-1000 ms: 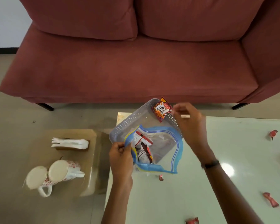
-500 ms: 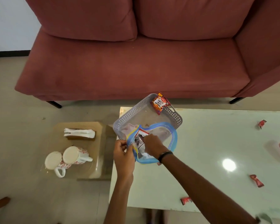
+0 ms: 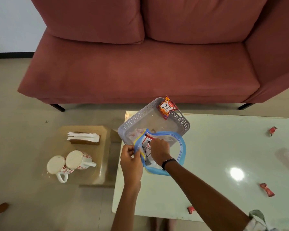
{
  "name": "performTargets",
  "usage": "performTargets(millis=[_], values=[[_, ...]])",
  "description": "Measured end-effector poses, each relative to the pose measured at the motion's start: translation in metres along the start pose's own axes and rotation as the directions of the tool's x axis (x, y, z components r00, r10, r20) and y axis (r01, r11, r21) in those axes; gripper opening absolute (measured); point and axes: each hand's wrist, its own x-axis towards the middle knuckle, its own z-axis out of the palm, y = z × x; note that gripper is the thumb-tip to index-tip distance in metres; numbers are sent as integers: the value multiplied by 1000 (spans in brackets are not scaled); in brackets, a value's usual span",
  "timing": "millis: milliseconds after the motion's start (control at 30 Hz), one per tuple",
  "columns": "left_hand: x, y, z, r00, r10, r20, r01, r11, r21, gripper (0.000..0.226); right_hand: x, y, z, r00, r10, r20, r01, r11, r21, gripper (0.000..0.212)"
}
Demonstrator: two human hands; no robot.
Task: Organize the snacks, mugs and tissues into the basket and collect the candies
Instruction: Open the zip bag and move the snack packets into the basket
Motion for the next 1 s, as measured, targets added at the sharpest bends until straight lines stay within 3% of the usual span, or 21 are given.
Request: performTargets(millis=[167, 233, 300, 367, 467, 533, 633, 767, 867, 1000], values=[[4, 0, 2, 1000, -28, 8, 28, 999, -19, 16, -14, 3, -11, 990, -23, -140, 4, 991, -135, 20], [5, 1, 2, 999, -33, 9, 33, 999, -22, 14, -16, 4, -15, 998, -44, -54, 39, 995, -95, 21], [6, 0, 1, 999, -45, 15, 46, 998, -32, 13, -26, 7, -28, 983, -94, -157, 79, 992, -99, 5], [9, -2, 1, 997, -70, 28, 71, 996, -49, 17, -36, 16, -32, 966, -146, -215, 116, 982, -149, 26], [12, -4, 2, 994, -102, 39, 104, 992, -74, 20, -54, 34, -43, 898, -213, -384, 171, 975, -142, 23], [12, -2, 3, 991, -122, 46, 125, 988, -91, 19, -64, 48, -58, 814, -296, -500, 303, 951, -69, 10], [11, 2, 4, 989, -139, 41, 143, 984, -108, 19, -74, 69, -70, 742, -392, -543, 501, 863, 62, 21], [10, 7, 6, 989, -139, 44, 143, 983, -113, 19, -85, 85, -85, 799, -314, -513, 542, 745, 388, 17], [8, 9, 8, 989, -137, 49, 141, 984, -105, 18, -89, 85, -86, 852, -173, -494, 474, 655, 588, 23], [4, 15, 10, 989, -134, 62, 140, 984, -110, 18, -90, 82, -90, 913, 1, -408, 348, 522, 779, 14]])
